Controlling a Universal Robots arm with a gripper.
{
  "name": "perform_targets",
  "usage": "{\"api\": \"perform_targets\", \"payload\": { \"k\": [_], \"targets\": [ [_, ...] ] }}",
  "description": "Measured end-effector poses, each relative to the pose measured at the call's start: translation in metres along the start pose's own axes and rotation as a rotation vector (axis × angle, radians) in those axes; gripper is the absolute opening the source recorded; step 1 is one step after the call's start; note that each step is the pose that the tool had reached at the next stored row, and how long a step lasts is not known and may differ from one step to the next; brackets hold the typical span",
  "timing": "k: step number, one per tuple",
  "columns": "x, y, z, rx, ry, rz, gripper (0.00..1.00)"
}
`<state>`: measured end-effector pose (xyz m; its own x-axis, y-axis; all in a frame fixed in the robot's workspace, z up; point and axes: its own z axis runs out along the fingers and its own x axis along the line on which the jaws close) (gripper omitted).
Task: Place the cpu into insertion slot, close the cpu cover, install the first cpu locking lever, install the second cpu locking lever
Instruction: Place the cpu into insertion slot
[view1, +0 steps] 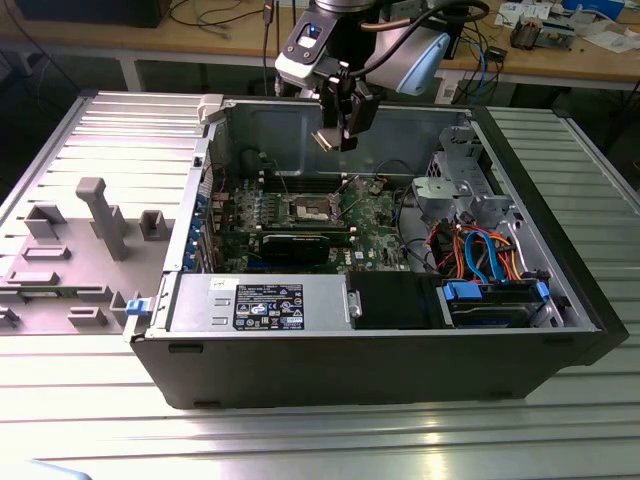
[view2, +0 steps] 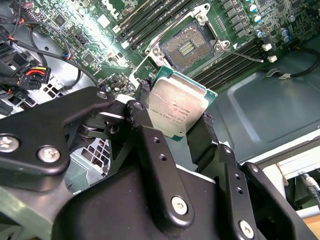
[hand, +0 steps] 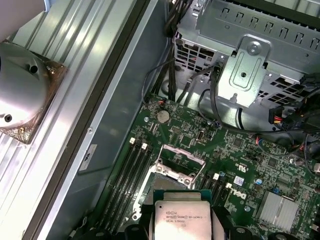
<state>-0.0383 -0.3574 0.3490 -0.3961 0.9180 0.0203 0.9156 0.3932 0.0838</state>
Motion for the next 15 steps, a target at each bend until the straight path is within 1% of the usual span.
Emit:
{"api": "perform_targets", "payload": {
  "k": [7,15],
  "targets": [
    [-0.0001,-0.0002,0.0015,-0.0007,-0.0066,0.067,0.54],
    [0.0000,-0.0002,0.0019,-0.0009,-0.0069,0.070,0.54]
  ]
}}
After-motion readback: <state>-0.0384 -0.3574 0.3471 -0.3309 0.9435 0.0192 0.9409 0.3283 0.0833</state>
